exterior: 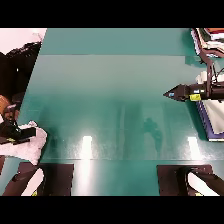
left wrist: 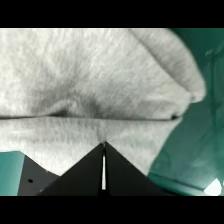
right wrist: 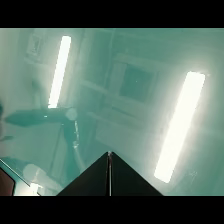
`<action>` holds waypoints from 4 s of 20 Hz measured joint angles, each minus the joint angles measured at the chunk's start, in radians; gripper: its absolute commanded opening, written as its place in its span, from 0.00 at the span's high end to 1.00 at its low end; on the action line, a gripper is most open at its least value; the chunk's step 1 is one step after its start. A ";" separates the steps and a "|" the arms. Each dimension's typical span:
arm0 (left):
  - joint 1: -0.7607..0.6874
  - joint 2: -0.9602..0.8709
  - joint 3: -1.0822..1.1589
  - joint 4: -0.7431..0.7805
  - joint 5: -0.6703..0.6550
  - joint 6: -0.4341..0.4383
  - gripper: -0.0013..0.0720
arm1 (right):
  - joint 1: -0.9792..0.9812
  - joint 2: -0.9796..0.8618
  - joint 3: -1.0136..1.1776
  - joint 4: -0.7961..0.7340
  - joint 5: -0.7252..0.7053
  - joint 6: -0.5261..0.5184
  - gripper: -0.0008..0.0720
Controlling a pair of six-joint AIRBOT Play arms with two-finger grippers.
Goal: Fold the shirts.
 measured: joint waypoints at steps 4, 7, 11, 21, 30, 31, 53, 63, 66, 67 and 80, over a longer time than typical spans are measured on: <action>-0.089 0.048 0.270 -0.040 -0.007 -0.018 0.96 | 0.000 0.000 0.000 0.002 -0.010 0.000 0.97; -0.247 0.057 0.529 -0.063 -0.026 -0.057 0.96 | 0.000 0.018 0.000 0.006 -0.047 0.000 0.97; -0.480 0.017 0.815 -0.067 -0.011 -0.120 0.96 | 0.000 0.084 0.009 0.034 -0.158 0.000 0.97; -1.003 -0.300 1.022 -0.119 0.241 -0.144 0.96 | 0.000 0.124 0.297 0.014 -0.240 0.000 0.97; -1.120 -0.426 1.029 -0.174 0.291 -0.099 0.14 | 0.000 0.026 0.451 -0.054 -0.113 0.000 0.97; -1.108 -0.428 1.029 -0.158 0.285 -0.093 0.13 | 0.000 0.018 0.454 -0.055 -0.101 0.000 0.97; -0.919 -0.694 0.441 -0.655 0.566 0.192 0.85 | 0.000 -0.003 0.460 -0.061 -0.022 0.001 0.97; -0.770 -0.549 0.568 -0.526 0.486 0.178 0.95 | 0.000 0.012 0.379 -0.153 0.121 0.048 0.97; -0.661 -0.472 0.596 -0.480 0.473 0.174 0.95 | 0.010 0.033 0.206 -0.169 0.114 0.074 0.64; -0.629 -0.456 0.601 -0.470 0.470 0.172 0.95 | 0.020 0.035 0.138 -0.172 0.102 0.080 0.37; -0.528 -0.413 0.613 -0.431 0.415 0.170 0.95 | 0.381 -0.377 -0.081 -0.004 -0.309 0.065 0.38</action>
